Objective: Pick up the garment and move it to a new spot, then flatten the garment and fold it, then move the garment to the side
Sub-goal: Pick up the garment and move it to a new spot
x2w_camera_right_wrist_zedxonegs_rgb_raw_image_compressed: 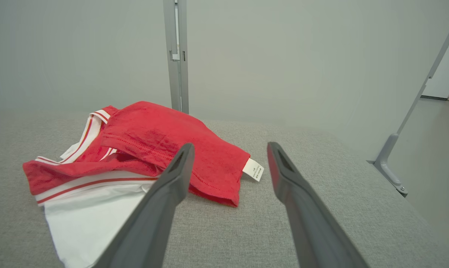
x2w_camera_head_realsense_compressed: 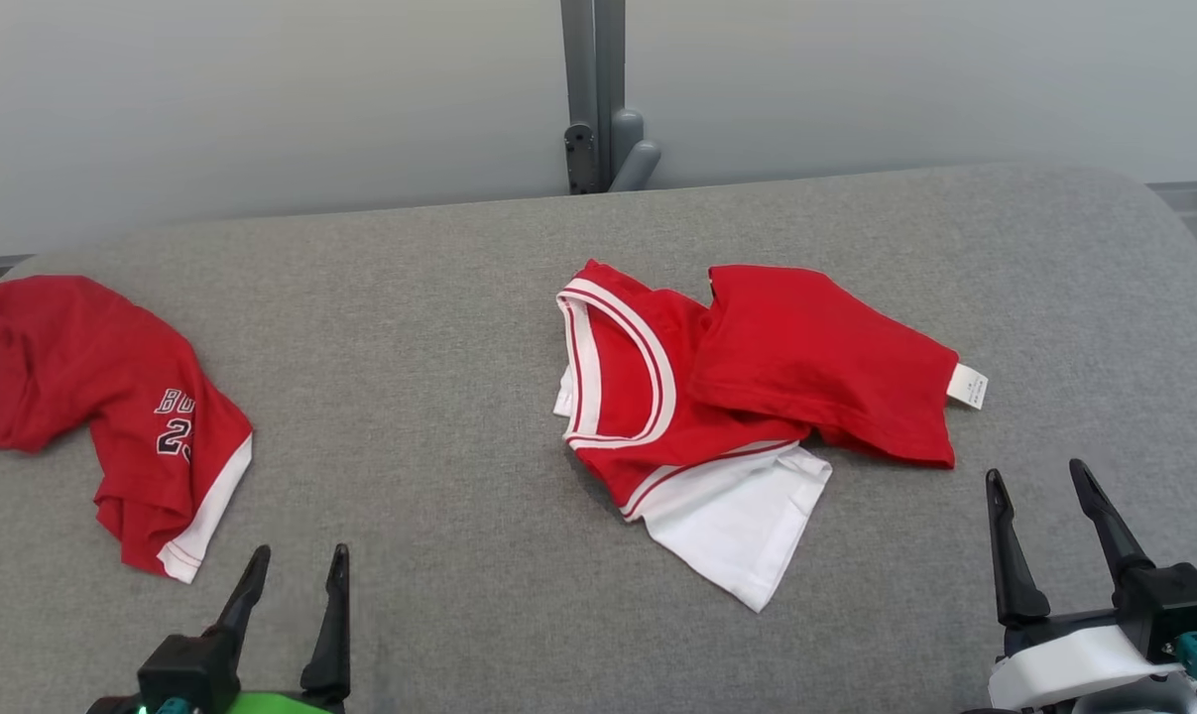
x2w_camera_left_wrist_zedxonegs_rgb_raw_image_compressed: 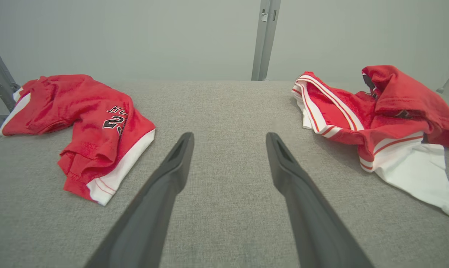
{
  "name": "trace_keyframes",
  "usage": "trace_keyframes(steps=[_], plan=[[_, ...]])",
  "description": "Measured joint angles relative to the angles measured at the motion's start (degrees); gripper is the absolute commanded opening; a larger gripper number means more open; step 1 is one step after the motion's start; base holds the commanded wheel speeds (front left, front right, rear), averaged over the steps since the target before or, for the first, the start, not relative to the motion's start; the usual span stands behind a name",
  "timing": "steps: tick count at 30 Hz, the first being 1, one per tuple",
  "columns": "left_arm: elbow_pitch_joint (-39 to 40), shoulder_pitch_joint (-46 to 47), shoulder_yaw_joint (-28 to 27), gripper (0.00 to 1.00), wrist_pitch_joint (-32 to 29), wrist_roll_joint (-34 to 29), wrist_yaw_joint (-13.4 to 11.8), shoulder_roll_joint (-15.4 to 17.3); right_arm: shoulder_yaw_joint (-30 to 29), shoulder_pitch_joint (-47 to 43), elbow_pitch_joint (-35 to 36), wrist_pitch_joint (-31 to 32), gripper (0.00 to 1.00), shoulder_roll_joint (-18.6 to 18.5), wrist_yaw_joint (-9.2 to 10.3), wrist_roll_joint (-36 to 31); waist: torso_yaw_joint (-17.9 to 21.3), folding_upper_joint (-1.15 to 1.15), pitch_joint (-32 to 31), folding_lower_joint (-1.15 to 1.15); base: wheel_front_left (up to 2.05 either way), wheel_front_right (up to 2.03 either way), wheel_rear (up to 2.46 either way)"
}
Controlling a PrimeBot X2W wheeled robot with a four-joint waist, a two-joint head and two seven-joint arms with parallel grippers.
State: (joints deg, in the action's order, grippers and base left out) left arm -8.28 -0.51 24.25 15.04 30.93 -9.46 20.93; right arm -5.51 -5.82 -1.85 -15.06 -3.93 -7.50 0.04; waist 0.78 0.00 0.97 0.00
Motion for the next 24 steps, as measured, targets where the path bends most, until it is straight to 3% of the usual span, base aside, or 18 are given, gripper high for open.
trace_keyframes(steps=[3,9,17,24], plan=[[0.59,-3.39,-4.47,1.0,0.01,-2.86,1.4,-1.16,-0.33,-0.01,-0.24,0.0,1.0,-0.15,0.0,-0.1,-0.97,0.0,-0.55,0.0,0.0,0.0,0.0],[0.8,-8.5,-13.28,1.0,0.0,-7.03,6.88,-5.66,-0.7,0.14,-2.08,0.0,1.0,-0.47,0.0,-0.05,-0.8,0.0,-0.57,0.0,0.0,0.0,0.0],[0.01,-9.39,-19.29,1.0,0.01,-11.56,11.93,-9.88,-1.09,0.14,-3.0,0.0,1.0,-0.53,0.0,0.11,-0.27,0.0,-0.95,0.0,0.0,0.0,0.0],[-0.85,-9.22,-21.53,1.0,0.01,-14.62,14.54,-12.09,-0.99,0.15,-3.14,0.0,1.0,-0.47,0.0,0.31,-0.17,0.0,-1.26,0.0,0.0,0.0,0.0]])
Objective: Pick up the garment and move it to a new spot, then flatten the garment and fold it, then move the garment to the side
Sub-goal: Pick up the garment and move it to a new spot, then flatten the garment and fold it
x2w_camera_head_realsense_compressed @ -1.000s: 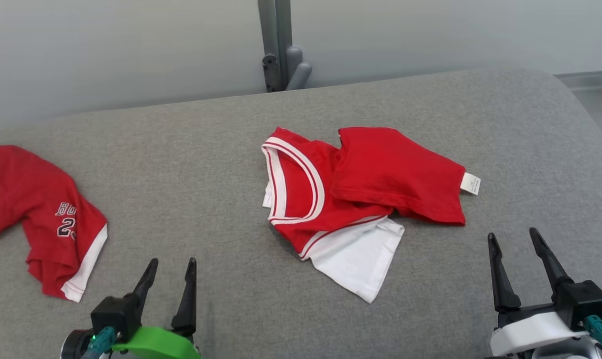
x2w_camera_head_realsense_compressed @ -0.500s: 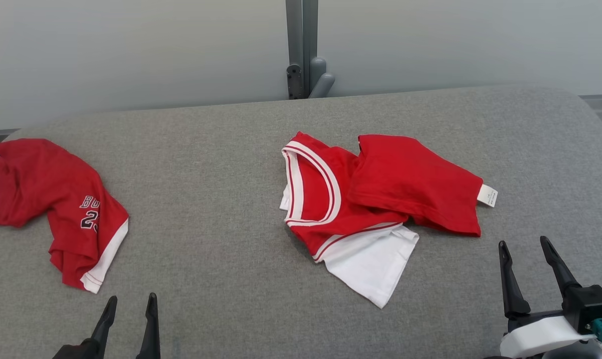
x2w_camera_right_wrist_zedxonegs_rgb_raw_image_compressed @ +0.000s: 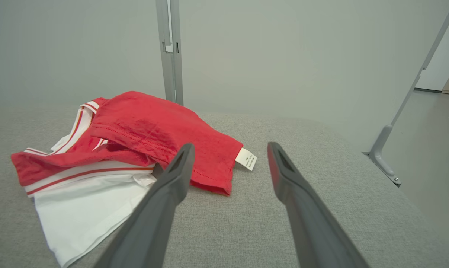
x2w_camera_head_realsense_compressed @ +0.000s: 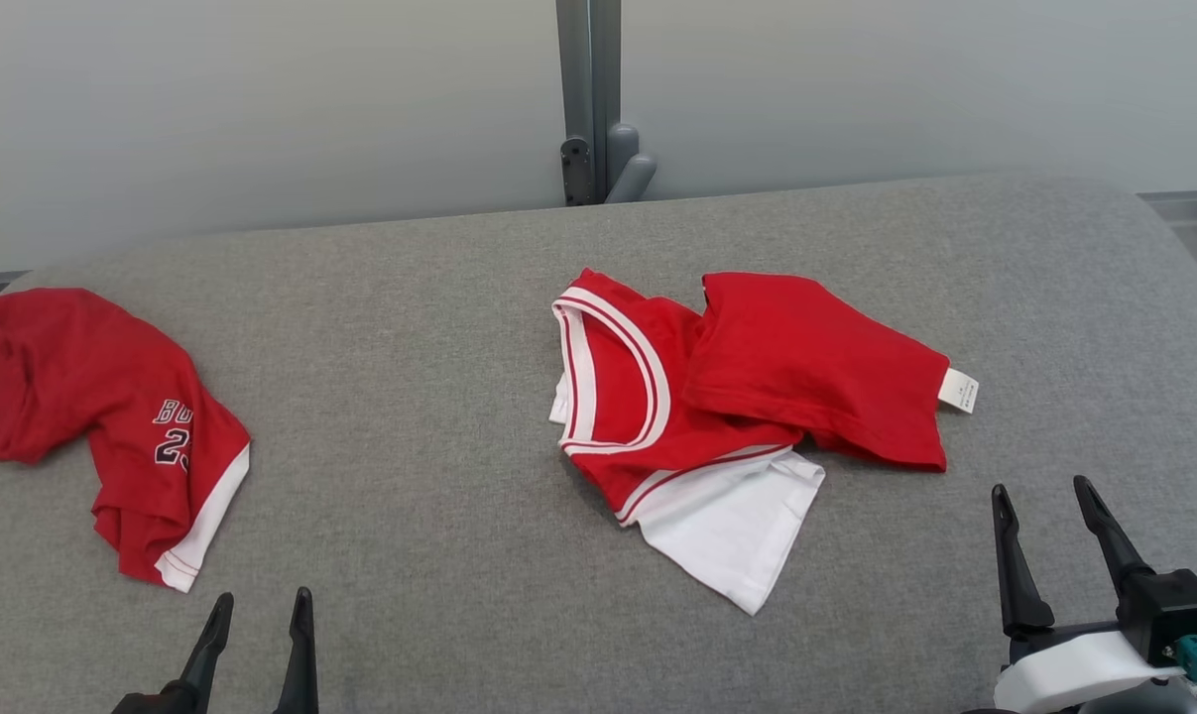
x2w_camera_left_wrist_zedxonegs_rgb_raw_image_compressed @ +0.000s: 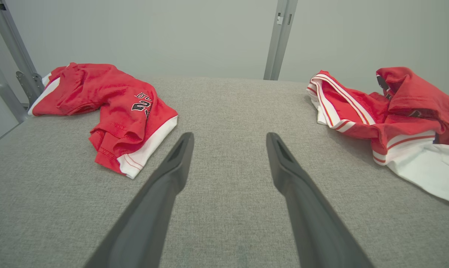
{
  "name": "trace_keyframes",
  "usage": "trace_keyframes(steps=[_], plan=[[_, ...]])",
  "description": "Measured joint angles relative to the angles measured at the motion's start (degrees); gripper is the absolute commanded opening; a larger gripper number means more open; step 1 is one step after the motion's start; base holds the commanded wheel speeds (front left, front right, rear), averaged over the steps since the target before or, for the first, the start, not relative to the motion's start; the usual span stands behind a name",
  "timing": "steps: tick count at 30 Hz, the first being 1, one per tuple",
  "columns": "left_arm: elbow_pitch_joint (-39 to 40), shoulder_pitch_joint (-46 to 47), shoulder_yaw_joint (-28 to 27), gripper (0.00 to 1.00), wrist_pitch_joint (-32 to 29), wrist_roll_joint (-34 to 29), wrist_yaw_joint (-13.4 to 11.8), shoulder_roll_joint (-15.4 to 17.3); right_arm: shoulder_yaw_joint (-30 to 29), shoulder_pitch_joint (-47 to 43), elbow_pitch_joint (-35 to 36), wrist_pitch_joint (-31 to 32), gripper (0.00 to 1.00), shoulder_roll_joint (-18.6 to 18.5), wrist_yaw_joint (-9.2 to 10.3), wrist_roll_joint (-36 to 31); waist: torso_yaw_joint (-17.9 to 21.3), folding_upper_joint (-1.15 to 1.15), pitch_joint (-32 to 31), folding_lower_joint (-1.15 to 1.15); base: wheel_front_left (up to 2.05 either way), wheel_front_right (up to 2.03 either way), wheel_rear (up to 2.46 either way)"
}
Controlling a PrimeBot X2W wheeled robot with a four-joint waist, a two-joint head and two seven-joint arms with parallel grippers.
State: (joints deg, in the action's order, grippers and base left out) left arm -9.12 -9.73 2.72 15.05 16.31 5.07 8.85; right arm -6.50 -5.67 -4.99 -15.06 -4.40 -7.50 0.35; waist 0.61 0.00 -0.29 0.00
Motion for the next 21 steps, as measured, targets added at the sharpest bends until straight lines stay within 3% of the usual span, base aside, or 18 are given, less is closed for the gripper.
trace_keyframes(steps=[21], plan=[[-2.5,1.39,-0.6,1.0,0.02,-2.5,2.16,-2.92,1.2,0.45,-0.15,0.0,1.0,0.11,0.0,0.51,0.76,0.0,0.46,0.0,0.0,0.0,0.0]])
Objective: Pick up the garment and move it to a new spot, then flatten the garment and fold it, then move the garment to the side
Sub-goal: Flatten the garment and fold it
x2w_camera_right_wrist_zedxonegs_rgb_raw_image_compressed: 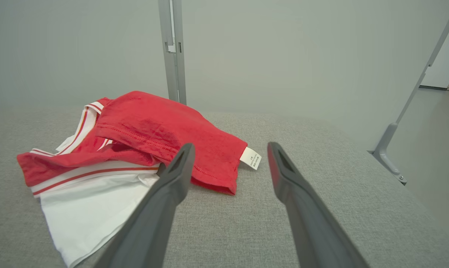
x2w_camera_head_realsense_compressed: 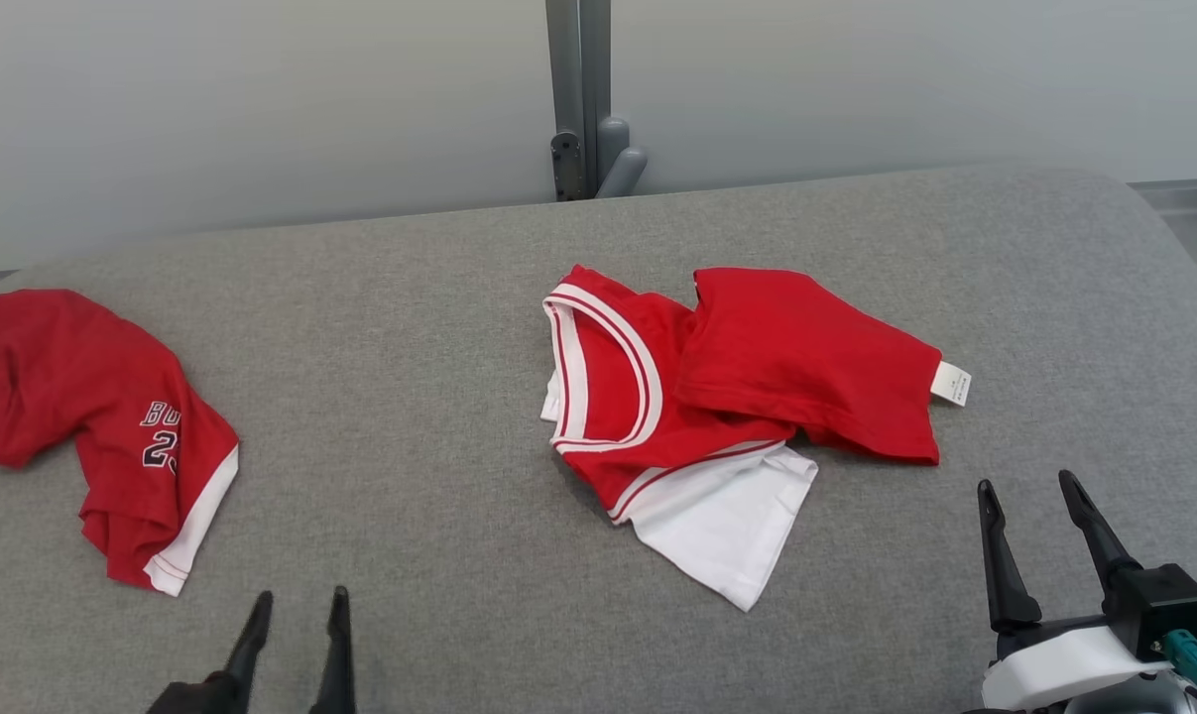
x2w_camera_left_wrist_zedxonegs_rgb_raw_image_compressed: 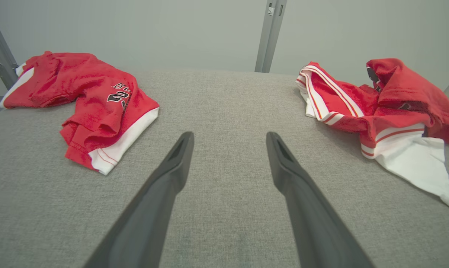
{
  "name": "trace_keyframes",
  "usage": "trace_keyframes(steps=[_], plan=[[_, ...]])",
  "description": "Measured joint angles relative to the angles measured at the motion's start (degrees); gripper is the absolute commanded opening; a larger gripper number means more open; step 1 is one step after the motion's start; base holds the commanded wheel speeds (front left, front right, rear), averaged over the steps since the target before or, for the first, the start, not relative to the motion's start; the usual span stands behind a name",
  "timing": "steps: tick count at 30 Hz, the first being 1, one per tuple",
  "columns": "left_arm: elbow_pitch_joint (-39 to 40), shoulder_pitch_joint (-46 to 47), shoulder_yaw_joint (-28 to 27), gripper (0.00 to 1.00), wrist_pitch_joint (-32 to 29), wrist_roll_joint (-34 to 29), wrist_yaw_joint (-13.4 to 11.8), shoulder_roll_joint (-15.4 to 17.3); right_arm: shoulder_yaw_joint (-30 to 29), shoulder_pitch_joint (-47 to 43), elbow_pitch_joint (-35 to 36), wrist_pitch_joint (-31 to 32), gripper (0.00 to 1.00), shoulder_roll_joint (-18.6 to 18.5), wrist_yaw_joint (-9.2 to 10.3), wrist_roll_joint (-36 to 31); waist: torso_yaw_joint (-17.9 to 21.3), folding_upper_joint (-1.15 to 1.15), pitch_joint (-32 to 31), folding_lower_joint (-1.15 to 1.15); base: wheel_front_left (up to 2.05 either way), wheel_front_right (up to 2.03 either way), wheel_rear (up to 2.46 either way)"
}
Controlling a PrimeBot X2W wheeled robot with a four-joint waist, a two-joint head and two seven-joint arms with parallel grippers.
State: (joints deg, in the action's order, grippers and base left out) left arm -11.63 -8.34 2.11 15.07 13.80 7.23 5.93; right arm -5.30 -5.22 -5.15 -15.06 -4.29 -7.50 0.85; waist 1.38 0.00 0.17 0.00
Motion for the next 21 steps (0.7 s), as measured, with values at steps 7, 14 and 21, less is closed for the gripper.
trace_keyframes(steps=[7,14,21], plan=[[-5.55,7.0,10.53,1.0,-3.61,6.43,0.14,-2.56,0.77,1.2,0.71,0.0,1.0,0.0,0.0,0.22,1.66,0.0,1.48,0.0,0.0,0.0,0.0],[-10.57,14.17,18.31,1.0,-9.42,14.44,-0.41,-3.03,0.94,3.02,1.16,0.0,1.0,0.2,0.0,0.64,4.51,0.0,3.75,0.0,0.0,0.0,0.0],[-15.21,19.35,23.43,1.0,-10.72,19.97,-3.7,-3.16,0.74,4.06,1.27,0.0,1.0,0.43,0.0,0.99,7.45,0.0,6.0,0.0,0.0,0.0,0.0]])
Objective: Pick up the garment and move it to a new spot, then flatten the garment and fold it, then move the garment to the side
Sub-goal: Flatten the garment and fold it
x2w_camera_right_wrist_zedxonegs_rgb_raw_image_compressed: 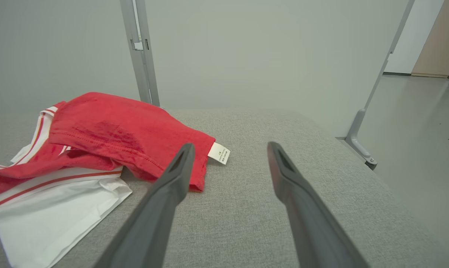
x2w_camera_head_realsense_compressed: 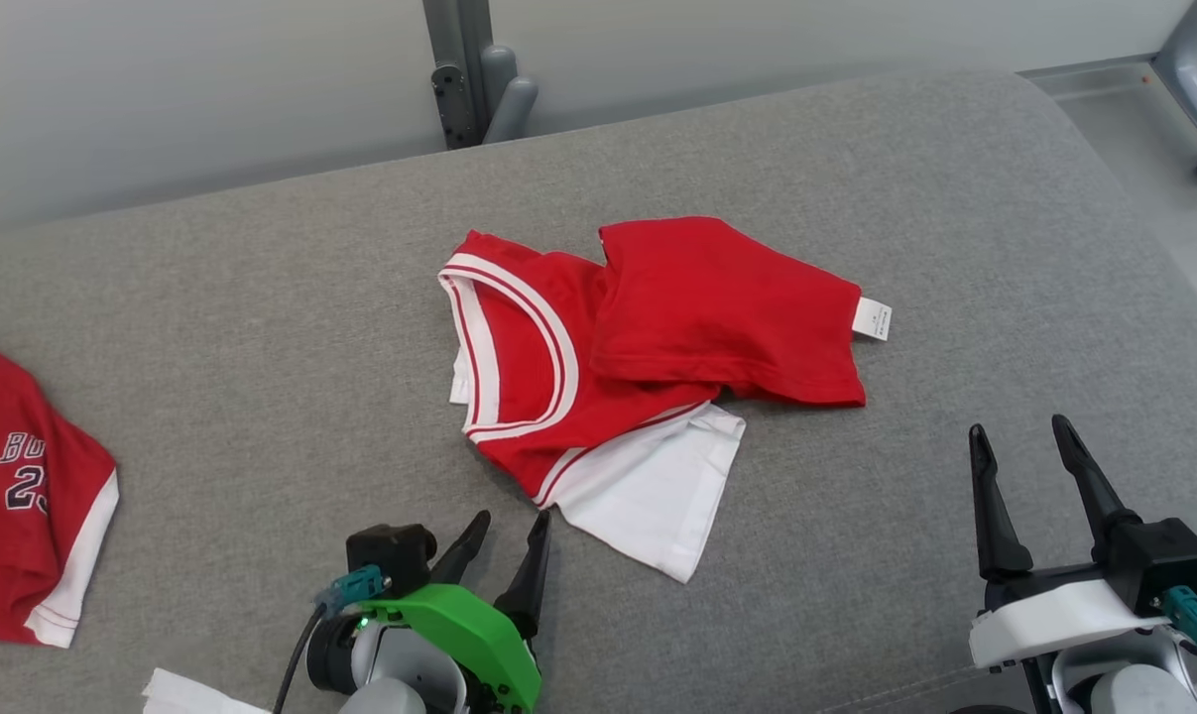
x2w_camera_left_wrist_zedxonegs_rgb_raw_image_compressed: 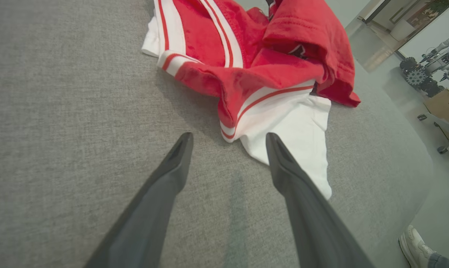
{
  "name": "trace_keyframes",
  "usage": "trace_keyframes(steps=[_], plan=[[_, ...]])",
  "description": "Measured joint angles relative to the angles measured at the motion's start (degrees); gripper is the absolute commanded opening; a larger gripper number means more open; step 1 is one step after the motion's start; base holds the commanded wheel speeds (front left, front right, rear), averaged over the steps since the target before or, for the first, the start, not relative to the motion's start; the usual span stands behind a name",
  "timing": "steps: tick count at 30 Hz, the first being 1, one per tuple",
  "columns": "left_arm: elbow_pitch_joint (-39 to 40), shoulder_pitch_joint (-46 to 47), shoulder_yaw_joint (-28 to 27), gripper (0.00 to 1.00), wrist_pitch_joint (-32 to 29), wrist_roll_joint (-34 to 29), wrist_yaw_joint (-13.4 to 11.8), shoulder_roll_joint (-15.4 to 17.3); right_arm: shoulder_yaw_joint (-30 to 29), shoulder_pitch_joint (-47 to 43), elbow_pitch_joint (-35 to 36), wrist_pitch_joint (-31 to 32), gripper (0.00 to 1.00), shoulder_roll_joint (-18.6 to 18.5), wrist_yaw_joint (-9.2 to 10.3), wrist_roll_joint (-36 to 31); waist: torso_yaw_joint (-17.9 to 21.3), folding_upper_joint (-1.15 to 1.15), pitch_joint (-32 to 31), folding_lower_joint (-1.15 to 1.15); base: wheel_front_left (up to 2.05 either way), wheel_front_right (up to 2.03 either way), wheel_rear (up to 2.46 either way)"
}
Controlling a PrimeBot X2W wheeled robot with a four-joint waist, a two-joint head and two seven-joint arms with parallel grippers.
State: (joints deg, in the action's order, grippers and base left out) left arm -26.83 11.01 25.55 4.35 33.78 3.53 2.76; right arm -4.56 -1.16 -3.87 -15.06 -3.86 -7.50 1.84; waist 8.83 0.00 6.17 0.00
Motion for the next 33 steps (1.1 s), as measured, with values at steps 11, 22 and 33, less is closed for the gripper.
trace_keyframes(steps=[11,22,33], plan=[[-7.31,5.7,3.23,1.0,0.34,5.05,-1.89,0.01,-0.01,0.75,0.13,0.0,1.0,0.49,0.0,0.08,2.4,0.0,2.35,0.0,0.0,0.0,0.0],[-10.02,10.27,6.41,0.0,3.85,14.44,-0.55,-0.02,0.09,1.76,-0.08,0.0,1.0,0.8,0.0,0.09,3.22,0.0,3.45,0.0,0.0,0.0,0.0],[2.6,10.68,2.88,0.0,5.57,21.29,1.16,2.31,-0.36,0.52,-0.45,0.0,1.0,0.89,0.0,0.16,1.99,0.0,1.75,0.0,0.0,0.0,0.0]])
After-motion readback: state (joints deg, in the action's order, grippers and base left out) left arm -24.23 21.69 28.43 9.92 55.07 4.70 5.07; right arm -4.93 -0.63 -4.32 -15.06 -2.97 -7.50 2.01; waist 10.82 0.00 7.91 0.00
